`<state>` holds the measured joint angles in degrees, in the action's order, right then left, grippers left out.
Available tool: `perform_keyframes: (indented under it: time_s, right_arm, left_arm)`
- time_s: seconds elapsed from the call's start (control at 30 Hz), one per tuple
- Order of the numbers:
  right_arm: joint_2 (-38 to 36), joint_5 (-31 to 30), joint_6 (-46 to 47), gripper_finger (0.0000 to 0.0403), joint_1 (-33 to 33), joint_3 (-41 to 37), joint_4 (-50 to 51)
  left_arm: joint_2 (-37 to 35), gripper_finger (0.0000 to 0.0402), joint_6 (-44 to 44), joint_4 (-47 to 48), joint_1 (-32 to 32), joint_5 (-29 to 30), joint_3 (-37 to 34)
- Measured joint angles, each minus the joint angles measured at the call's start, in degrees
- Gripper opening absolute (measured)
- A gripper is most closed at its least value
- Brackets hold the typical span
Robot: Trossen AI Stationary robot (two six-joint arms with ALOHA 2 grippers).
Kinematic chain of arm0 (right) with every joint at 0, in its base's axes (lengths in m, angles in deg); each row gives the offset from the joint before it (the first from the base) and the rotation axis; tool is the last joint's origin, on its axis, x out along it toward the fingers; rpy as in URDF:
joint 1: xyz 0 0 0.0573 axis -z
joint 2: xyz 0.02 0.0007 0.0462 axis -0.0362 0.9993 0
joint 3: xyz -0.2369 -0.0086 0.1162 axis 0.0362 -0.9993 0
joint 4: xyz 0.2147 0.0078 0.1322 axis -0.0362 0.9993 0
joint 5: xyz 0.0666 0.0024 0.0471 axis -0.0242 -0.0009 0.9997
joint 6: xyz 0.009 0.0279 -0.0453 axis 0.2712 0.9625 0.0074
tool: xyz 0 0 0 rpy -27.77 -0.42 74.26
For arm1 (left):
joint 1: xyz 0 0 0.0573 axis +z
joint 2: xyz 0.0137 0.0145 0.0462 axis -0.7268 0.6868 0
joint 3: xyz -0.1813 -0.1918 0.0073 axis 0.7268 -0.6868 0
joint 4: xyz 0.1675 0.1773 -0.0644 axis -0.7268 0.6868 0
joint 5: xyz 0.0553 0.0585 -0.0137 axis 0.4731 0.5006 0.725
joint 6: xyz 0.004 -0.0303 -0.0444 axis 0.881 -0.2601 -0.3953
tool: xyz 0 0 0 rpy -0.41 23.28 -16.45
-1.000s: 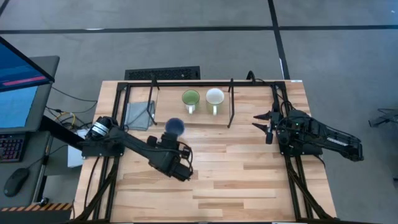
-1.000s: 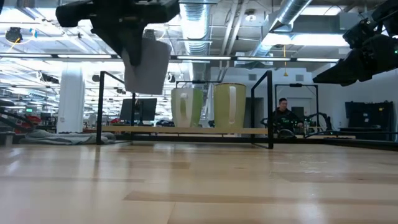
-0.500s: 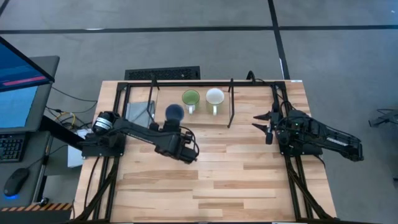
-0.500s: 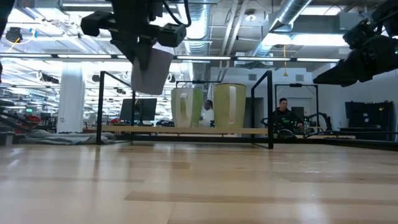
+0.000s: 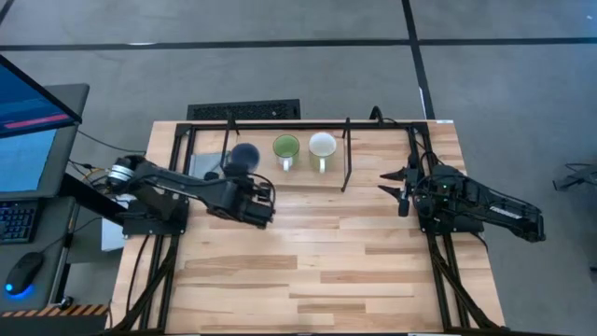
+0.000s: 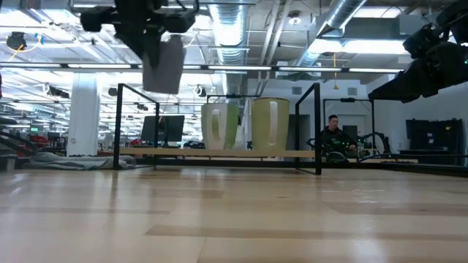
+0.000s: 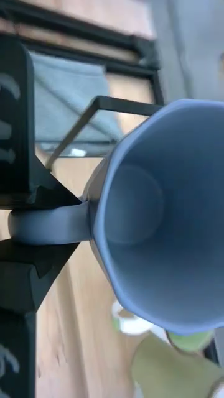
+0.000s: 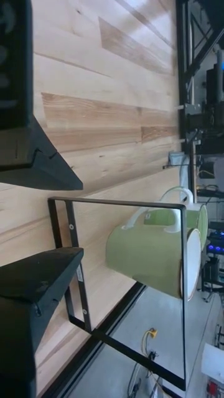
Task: Stack small to large cups/mugs on shelf
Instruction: Put the blue mug on the shelf
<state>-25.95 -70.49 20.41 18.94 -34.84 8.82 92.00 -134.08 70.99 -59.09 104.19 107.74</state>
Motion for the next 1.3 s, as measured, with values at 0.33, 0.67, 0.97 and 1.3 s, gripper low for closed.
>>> perform_keyframes:
  time_s: [0.33, 0.67, 0.97, 1.3]
  right_arm:
    - [0.0, 0.0, 0.0, 0.0182, 0.0, 0.0, 0.0]
    - [0.0, 0.0, -0.4, 0.0183, 0.0, 0.0, 0.0]
    - [0.0, -0.1, -0.5, 0.0180, 0.0, 0.0, 0.0]
    - [0.0, -0.2, -0.5, 0.0181, 0.0, 0.0, 0.0]
  left_arm:
    - [-12.4, 0.0027, 17.8, -29.5, 8.6, -2.0, -17.2]
    - [-12.0, 0.0027, 23.7, -40.1, 15.1, -5.0, -23.7]
    - [-10.4, 0.0027, 28.4, -46.1, 18.6, -5.3, -24.6]
    - [-4.1, 0.0027, 27.8, -46.0, 19.1, -4.5, -24.2]
